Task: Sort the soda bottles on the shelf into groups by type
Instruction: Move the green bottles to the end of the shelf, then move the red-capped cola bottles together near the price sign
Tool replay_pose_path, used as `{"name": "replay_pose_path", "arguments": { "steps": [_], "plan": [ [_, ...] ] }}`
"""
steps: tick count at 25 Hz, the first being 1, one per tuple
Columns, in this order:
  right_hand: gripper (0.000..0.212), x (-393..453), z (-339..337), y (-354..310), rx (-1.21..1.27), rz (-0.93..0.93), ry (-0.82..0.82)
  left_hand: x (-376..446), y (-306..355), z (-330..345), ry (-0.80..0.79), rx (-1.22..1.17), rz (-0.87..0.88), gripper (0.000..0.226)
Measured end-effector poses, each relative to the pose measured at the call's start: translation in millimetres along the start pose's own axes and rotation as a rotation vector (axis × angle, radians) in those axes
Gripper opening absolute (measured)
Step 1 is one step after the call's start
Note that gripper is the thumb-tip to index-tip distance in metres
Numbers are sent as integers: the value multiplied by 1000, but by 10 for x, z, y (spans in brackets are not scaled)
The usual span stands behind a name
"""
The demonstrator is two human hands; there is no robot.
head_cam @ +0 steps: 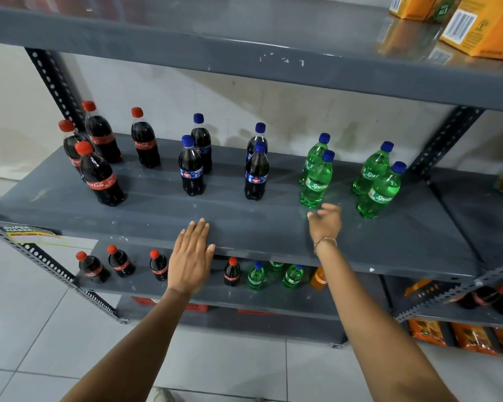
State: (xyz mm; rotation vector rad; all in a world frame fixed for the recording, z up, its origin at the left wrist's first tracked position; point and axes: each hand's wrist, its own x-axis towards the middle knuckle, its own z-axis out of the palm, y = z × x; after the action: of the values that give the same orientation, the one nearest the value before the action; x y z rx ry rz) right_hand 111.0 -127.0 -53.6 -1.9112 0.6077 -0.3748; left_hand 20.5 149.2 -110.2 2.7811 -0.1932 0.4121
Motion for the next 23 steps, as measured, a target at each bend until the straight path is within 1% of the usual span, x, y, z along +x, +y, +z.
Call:
{"name": "replay_pose_path", "arguments": {
  "steps": [1,2,3,6,9,11,14,16,20,21,23],
  "plan": [
    [23,-154,92,-7,10,-2,7,-34,-114,-30,13,4,-21,60],
    [18,-311,205,-34,5,-24,-30,-72,-246,-67,25,10,-35,60],
    [18,-456,318,-66,-17,-69,-89,-100,-375,-108,41,9,-54,60],
    [18,-924,786,-258,-79,-246,-335,-196,-886,-303,82,-2,-188,63],
    [14,-1362,1341,-524,-99,-320,-575,-285,-1456,-562,115,29,-282,69],
    [12,-1566,1666,-693,-91,-340,-662,-275,-1804,-697,109,47,-279,72],
    [13,-1764,2107,-943,-58,-319,-718,-189,-2176,-820,61,44,-203,72],
    [22,-1863,2401,-1077,-41,-283,-756,-152,-2341,-830,30,52,-135,69],
    [70,-2063,2868,-1235,-21,-285,-861,-146,-2440,-760,30,38,-106,62],
    [76,-2098,2951,-1258,-14,-303,-851,-151,-2446,-739,37,34,-103,62],
    [75,-2121,3082,-1294,26,-334,-789,-149,-2469,-721,53,35,-93,60]
  ]
}}
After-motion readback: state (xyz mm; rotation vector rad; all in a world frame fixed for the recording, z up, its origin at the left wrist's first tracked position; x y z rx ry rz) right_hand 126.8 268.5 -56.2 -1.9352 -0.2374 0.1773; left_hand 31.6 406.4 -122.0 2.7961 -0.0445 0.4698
